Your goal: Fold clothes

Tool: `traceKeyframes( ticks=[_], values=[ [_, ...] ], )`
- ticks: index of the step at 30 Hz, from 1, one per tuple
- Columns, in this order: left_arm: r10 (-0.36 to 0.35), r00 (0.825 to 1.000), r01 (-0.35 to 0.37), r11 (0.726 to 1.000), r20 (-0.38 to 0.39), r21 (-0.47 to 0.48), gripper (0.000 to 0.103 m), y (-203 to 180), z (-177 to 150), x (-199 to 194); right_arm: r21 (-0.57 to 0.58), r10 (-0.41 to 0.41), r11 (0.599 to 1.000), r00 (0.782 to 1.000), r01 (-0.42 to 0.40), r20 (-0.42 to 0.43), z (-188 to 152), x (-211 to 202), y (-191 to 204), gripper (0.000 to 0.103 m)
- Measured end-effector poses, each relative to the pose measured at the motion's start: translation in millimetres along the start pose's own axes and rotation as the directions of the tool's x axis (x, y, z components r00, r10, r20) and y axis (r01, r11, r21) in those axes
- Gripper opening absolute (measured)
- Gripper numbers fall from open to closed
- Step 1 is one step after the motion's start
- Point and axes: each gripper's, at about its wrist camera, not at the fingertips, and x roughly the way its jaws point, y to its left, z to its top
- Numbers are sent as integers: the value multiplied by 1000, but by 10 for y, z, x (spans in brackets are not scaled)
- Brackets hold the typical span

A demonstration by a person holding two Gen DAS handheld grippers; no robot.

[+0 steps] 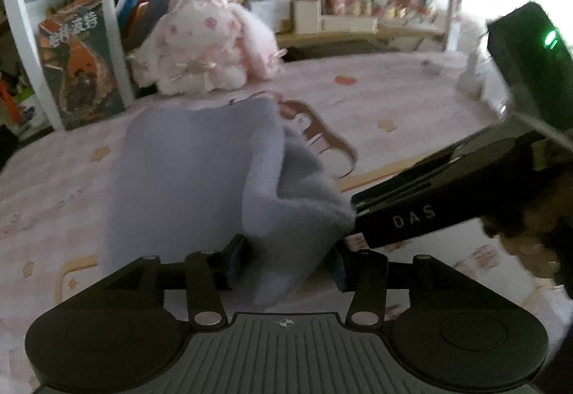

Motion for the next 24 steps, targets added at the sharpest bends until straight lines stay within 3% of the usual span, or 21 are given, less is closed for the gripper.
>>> traceKeyframes(
  ticks=[2, 4, 7, 9, 11, 14, 16, 19, 21, 23, 24],
  values=[
    [-77, 996, 80, 995, 49, -60, 48, 93, 31, -202, 49, 14, 999, 1000, -15, 8, 2, -84, -62, 43],
    [-143, 980, 162, 978, 138, -135, 49, 269, 89, -424, 105, 31, 994, 999, -33, 19, 14, -154, -127, 45],
    [-137, 956, 206, 943, 258, -261, 49, 603, 122, -655, 183, 60, 981, 997, -66, 39, 45, -230, -197, 48],
    [-77, 958, 169, 929, 274, -328, 47, 790, 101, -669, 218, 77, 972, 996, -86, 49, 63, -262, -202, 48],
    [0, 974, 78, 938, 225, -339, 43, 890, 63, -563, 247, 105, 962, 993, -117, 61, 80, -274, -194, 48],
    [54, 988, -8, 954, 147, -298, 41, 903, -19, -354, 328, 163, 927, 983, -182, 86, 100, -261, -214, 50],
    [43, 992, -7, 957, 116, -291, 39, 870, -79, -236, 393, 216, 889, 972, -236, 95, 109, -216, -230, 58],
    [49, 995, -26, 966, 84, -256, 39, 772, -158, -96, 440, 257, 861, 965, -255, 58, 156, -78, -147, 59],
    [58, 996, -41, 975, 72, -220, 38, 726, -194, -108, 417, 227, 882, 973, -220, 32, 225, 17, -37, 58],
    [43, 997, -31, 984, 66, -176, 38, 688, -177, -136, 366, 175, 916, 985, -167, 13, 309, 101, 94, 42],
    [35, 997, -25, 988, 63, -153, 39, 670, -167, -149, 310, 149, 939, 989, -147, 16, 361, 112, 182, 24]
  ],
)
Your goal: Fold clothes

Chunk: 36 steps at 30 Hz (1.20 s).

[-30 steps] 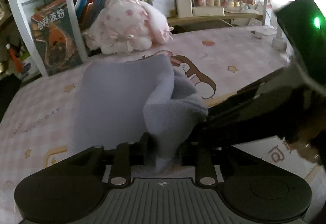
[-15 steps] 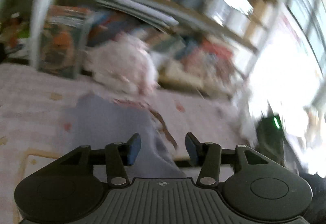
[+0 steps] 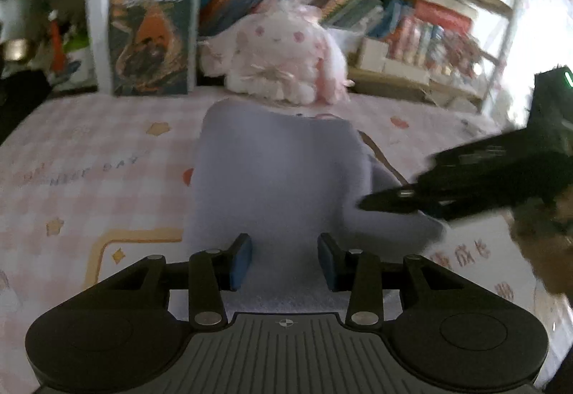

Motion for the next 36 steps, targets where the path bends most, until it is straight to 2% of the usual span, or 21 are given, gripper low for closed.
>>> traceKeyframes(
  ticks=[1, 2, 4, 5, 7, 9, 10, 12, 15, 16, 18, 19, 21, 24, 25, 26, 29, 31, 32, 35, 36],
  values=[
    [-1, 1000, 1, 1000, -3, 19, 39, -13, -3, -5, -78, -7, 997, 1000, 9, 23, 11, -10, 119, 13],
    [-1, 1000, 1, 1000, -1, 14, 39, -5, -14, -1, -169, 2, 986, 998, 10, 66, 3, -68, 249, 10],
    [-7, 1000, 7, 1000, 3, -17, 39, 38, -34, 16, -354, 91, 935, 983, -29, 160, -78, -270, 478, 6],
    [-9, 1000, 9, 999, -4, -34, 39, 61, -38, 39, -392, 106, 919, 981, -34, 165, -113, -313, 510, 6],
    [-5, 1000, 4, 1000, -23, -25, 39, 56, -63, 105, -365, 35, 931, 988, 22, 151, -143, -267, 438, 6],
    [-7, 1000, 7, 1000, -31, 13, 41, 14, -85, 141, -230, -137, 961, 987, 154, 89, -113, -67, 155, 7],
    [-7, 999, 9, 999, -35, 32, 43, -7, -95, 158, -159, -190, 968, 981, 195, 49, -100, 16, -11, 8],
    [-12, 999, 14, 998, -37, 55, 43, -21, -71, 116, -76, -184, 979, 981, 188, 57, -99, -35, -158, 9],
    [-33, 999, 33, 999, 15, 1, 43, 107, -12, -56, -83, -191, 976, 972, 203, 134, -106, -258, -79, 28],
    [-36, 999, 37, 999, 34, -25, 43, 165, 6, -96, -81, -178, 978, 971, 192, 158, -98, -322, -40, 29],
    [-33, 997, 38, 996, 64, -76, 43, 279, 48, -143, -60, -116, 990, 977, 129, 177, -73, -399, 19, 33],
    [-31, 996, 39, 994, 79, -101, 43, 337, 69, -166, -52, -75, 995, 982, 85, 172, -57, -402, 49, 40],
    [-30, 996, 41, 992, 86, -121, 41, 390, 106, -147, -63, -44, 997, 992, 52, 122, -5, -267, 148, 45],
    [-37, 996, 45, 993, 78, -110, 40, 396, 129, -71, -82, -82, 993, 996, 85, 38, 57, 27, 254, 41],
    [-40, 997, 46, 994, 61, -99, 40, 382, 121, -23, -84, -113, 990, 993, 114, 16, 58, 119, 262, 23],
    [-43, 998, 47, 994, 47, -99, 40, 386, 94, 17, -110, -111, 988, 994, 113, 21, 35, 129, 290, 12],
    [-49, 999, 49, 993, 7, -106, 40, 406, 3, 132, -275, 9, 961, 995, 18, 98, -85, -71, 465, 11],
    [-70, 997, 71, 988, 10, -140, 39, 447, -17, 139, -355, 57, 935, 993, -17, 104, -196, -210, 551, 10],
    [-76, 997, 77, 986, 10, -149, 39, 455, -20, 140, -346, 36, 938, 995, -1, 97, -221, -202, 514, 10],
    [-96, 995, 96, 988, 6, -118, 39, 425, -26, 159, -212, -111, 970, 992, 120, 52, -209, 4, 195, 10],
    [-87, 996, 87, 990, 3, -107, 39, 412, -19, 164, -152, -127, 980, 991, 131, 34, -200, 74, 70, 11]
  ],
)
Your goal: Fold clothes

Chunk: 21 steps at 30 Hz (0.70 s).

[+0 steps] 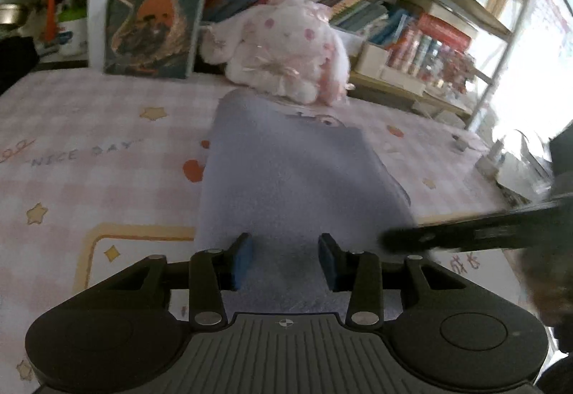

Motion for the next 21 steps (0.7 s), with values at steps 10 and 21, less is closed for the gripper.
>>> traceKeyframes(
  ticks=[10, 21],
  values=[
    [21, 997, -23, 1000, 70, 20, 39, -83, 158, -134, 27, 13, 1000, 1000, -12, -2, 159, 15, 56, 40],
    [69, 998, -69, 997, -8, 23, 39, -65, 78, 84, -27, 80, 997, 988, -77, 132, 129, -258, 168, 11]
  ],
)
